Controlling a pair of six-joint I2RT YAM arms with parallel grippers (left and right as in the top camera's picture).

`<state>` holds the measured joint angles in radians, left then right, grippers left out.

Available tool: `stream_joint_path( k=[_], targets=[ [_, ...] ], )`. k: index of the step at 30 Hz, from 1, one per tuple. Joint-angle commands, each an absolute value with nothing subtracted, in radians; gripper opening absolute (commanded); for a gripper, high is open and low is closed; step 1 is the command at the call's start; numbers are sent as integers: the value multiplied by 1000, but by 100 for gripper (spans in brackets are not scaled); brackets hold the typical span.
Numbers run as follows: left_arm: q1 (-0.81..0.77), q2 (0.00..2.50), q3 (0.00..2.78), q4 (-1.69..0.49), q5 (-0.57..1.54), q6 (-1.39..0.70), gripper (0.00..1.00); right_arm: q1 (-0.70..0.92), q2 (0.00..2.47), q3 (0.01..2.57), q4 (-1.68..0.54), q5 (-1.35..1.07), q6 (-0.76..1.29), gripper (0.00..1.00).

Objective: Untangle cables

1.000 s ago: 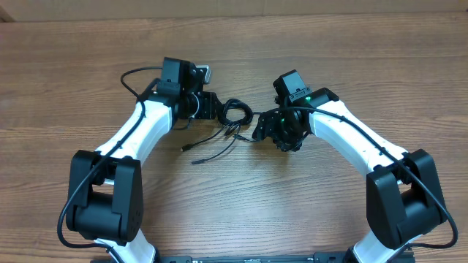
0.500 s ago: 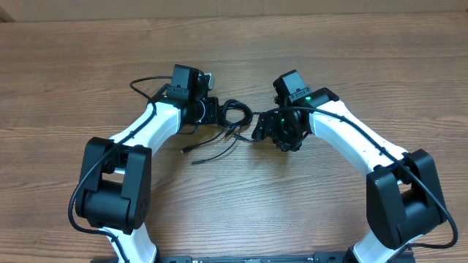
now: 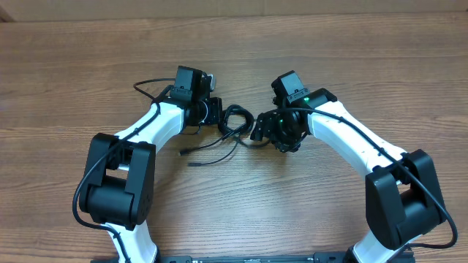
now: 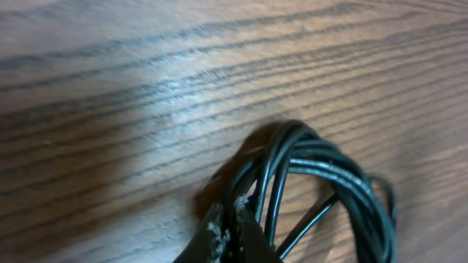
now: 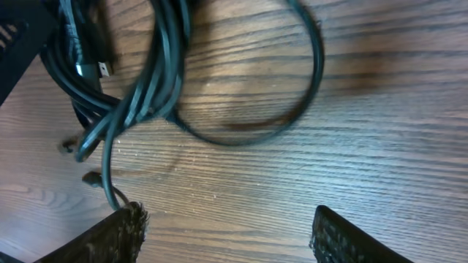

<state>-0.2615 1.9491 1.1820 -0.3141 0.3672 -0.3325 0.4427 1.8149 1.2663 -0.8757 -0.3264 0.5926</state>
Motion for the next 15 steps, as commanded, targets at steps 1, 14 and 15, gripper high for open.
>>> stream_joint_path(
  k=[1, 14, 15],
  targets=[
    [-238, 1967, 1182, -313, 480, -284, 4, 451, 1781, 1282, -873, -344, 646, 72],
    [-134, 1967, 1182, -329, 614, -156, 52, 451, 1781, 1282, -861, -386, 710, 73],
    [-142, 1967, 1182, -328, 598, -157, 56, 451, 1781, 1282, -861, -383, 710, 73]
  ],
)
